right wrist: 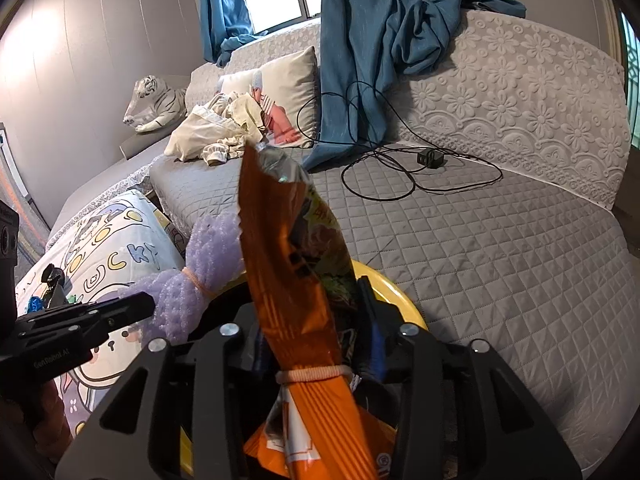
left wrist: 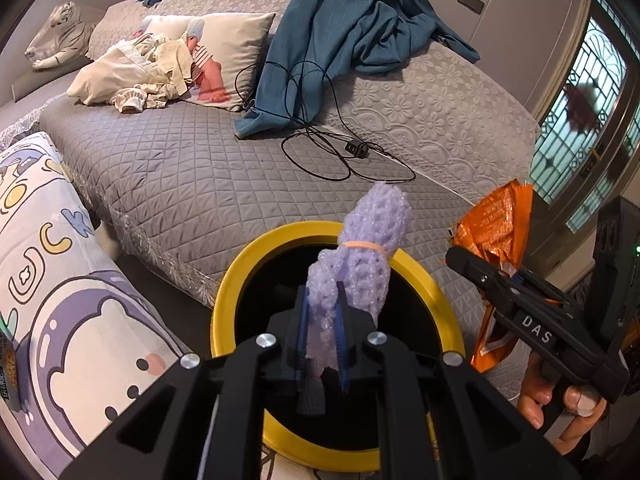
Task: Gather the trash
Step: 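Open the left tool to drop the mesh net while the right tool releases the chip bag into the bin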
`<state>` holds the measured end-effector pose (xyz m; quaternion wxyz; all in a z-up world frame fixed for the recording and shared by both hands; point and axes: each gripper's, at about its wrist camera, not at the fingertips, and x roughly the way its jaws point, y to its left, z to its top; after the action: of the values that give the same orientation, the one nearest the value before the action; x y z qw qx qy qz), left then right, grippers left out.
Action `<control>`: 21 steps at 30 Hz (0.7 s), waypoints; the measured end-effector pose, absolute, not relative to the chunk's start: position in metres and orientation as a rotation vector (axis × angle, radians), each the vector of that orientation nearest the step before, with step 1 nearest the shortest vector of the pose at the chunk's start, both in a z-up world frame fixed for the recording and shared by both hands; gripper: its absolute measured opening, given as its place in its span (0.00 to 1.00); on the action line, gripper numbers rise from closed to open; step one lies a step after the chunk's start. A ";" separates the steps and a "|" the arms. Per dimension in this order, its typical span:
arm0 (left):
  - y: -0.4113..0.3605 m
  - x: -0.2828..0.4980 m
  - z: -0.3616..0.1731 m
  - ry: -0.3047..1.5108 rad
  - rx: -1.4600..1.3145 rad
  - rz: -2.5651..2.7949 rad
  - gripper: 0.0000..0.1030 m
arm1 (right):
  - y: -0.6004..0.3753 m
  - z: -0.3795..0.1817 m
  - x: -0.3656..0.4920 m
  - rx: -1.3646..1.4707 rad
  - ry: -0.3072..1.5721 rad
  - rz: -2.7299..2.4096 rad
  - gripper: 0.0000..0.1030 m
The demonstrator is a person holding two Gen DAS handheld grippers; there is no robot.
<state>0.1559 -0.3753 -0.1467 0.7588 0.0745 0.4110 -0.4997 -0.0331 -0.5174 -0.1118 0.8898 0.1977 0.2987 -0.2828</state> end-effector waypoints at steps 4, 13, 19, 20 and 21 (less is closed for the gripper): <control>-0.373 0.157 -0.146 0.891 0.153 -1.086 0.15 | -0.520 -0.111 -0.035 0.421 0.611 -0.611 0.51; -0.364 0.163 -0.140 0.880 0.106 -1.072 0.48 | -0.527 -0.105 -0.043 0.451 0.589 -0.638 0.54; -0.352 0.169 -0.133 0.866 0.076 -1.049 0.48 | -0.522 -0.096 -0.043 0.432 0.574 -0.634 0.54; -0.349 0.170 -0.131 0.861 0.072 -1.044 0.48 | -0.520 -0.094 -0.043 0.429 0.572 -0.630 0.54; -0.345 0.171 -0.128 0.853 0.067 -1.036 0.48 | -0.519 -0.092 -0.042 0.426 0.570 -0.625 0.54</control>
<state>0.1711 -0.3449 -0.1280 0.7825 0.0308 0.3953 -0.4801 -0.0418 -0.5190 -0.0924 0.8899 0.2053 0.2743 -0.3011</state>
